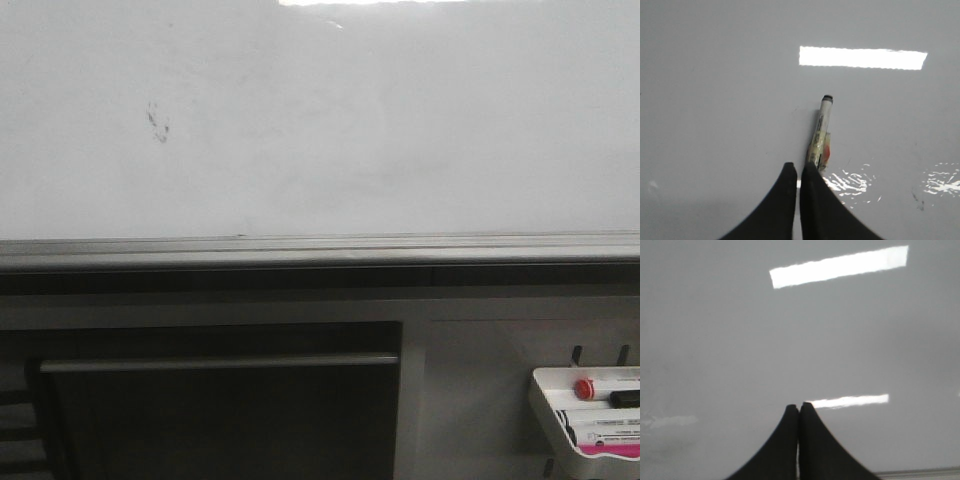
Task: Write number 2 on whiteboard
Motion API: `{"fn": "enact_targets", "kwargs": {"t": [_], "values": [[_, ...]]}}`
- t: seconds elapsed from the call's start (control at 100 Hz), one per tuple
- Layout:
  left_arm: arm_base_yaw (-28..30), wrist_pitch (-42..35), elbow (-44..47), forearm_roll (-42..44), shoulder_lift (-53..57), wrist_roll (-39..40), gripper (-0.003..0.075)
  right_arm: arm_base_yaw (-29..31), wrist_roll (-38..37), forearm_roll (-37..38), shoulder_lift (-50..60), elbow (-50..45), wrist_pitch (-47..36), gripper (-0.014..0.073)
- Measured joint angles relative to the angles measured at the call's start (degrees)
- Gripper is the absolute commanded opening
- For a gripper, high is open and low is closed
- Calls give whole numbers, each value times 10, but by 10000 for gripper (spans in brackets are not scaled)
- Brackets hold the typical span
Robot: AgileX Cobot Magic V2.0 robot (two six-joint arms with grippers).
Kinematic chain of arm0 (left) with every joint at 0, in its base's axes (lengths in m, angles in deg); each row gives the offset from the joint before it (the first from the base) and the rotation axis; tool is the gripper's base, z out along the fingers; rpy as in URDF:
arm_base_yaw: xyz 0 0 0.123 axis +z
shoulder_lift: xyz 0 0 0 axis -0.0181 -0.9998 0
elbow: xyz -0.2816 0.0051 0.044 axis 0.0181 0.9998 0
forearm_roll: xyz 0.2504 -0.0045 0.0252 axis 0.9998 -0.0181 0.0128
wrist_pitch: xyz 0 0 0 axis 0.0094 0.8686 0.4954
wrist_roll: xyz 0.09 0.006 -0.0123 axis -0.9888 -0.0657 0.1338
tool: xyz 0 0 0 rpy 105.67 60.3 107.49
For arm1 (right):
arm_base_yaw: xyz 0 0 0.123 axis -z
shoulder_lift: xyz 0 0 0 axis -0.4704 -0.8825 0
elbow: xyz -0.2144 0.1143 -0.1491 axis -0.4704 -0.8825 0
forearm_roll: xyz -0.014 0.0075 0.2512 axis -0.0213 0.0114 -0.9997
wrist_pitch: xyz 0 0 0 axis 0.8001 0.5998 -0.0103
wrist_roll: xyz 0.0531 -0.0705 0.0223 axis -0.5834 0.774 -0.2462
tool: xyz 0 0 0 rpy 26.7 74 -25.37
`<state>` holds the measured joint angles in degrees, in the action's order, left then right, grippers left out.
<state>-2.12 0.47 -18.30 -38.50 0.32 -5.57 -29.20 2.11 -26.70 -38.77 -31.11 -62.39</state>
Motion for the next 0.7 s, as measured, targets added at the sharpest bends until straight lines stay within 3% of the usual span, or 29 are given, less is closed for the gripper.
{"fn": "enact_targets", "kwargs": {"t": [0.29,0.47,0.7], "values": [[0,163,-170,24,-124,-8,-18,0,6,-1,-82,161,156,-72],[0,178,-193,26,-164,-12,-18,0,36,-1,-186,226,237,-72],[0,182,-186,26,-168,-12,-18,0,43,-1,-278,233,281,-72]]}}
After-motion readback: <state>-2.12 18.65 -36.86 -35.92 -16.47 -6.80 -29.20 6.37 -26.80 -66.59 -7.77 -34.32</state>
